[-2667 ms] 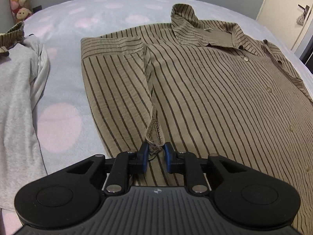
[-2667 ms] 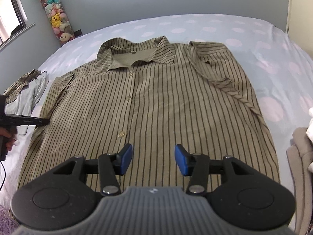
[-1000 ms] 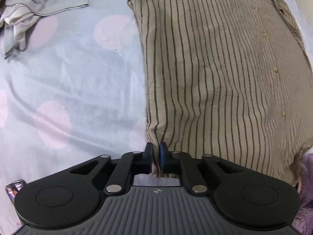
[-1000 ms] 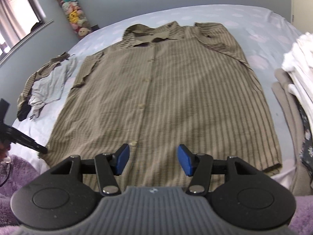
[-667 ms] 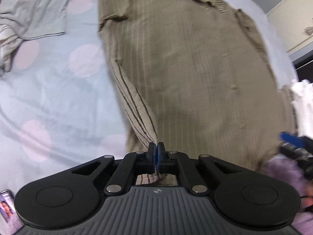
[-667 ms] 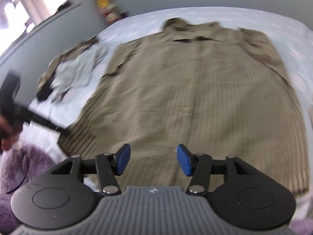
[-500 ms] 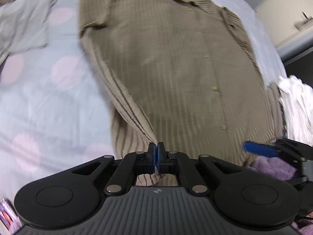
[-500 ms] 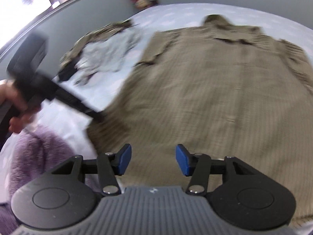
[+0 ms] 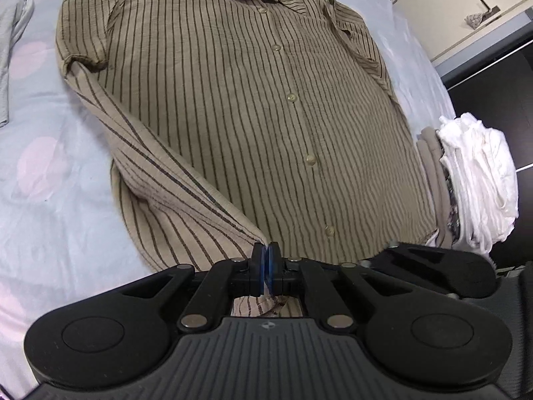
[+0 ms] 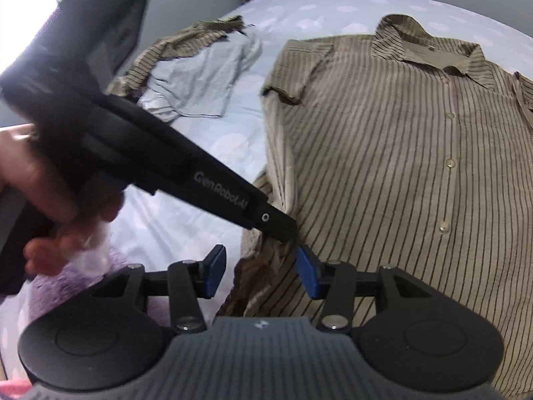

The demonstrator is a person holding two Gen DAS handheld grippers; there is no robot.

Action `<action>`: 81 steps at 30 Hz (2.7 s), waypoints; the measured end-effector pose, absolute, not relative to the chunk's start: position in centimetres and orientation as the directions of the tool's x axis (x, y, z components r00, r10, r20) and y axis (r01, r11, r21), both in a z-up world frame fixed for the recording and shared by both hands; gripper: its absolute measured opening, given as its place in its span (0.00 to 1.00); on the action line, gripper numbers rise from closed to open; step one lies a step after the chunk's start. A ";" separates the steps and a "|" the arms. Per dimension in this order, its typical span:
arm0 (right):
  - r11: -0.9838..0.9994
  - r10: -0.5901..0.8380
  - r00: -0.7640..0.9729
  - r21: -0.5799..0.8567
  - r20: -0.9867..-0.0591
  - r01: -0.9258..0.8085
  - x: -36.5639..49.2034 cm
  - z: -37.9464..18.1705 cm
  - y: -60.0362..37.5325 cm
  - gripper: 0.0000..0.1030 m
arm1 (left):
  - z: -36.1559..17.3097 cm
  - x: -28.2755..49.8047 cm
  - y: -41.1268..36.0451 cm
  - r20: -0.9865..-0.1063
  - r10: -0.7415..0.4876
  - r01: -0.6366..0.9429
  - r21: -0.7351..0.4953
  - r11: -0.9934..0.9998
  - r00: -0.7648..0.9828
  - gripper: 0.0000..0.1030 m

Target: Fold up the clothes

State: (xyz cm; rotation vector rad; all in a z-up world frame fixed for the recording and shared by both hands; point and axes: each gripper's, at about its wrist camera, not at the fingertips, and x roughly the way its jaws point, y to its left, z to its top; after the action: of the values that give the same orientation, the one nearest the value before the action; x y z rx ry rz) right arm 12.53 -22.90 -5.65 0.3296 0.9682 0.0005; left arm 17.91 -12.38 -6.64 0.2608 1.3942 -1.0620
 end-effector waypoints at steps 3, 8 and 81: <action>0.946 0.127 0.552 0.268 -0.824 0.183 13.3 -6.7 -23.1 0.22 | -6.7 18.2 -12.5 -0.865 -0.465 0.718 -0.444 0.537 -0.188 0.00; 0.946 0.122 0.549 0.264 -0.827 0.187 13.2 -7.2 -23.5 0.04 | -6.2 19.3 -12.4 -0.857 -0.479 0.775 -0.429 0.464 -0.188 0.08; 0.728 0.462 0.490 0.632 -0.739 0.267 3.4 -15.5 -31.7 0.04 | -19.1 28.8 -42.3 -0.707 -0.450 -0.381 0.268 -0.885 0.546 0.01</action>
State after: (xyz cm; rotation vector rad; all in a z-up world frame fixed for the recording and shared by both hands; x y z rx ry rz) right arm 3.43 -31.68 -15.47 0.7847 1.0820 0.1349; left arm 28.77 -42.34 -19.14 2.6889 -0.7243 -1.2662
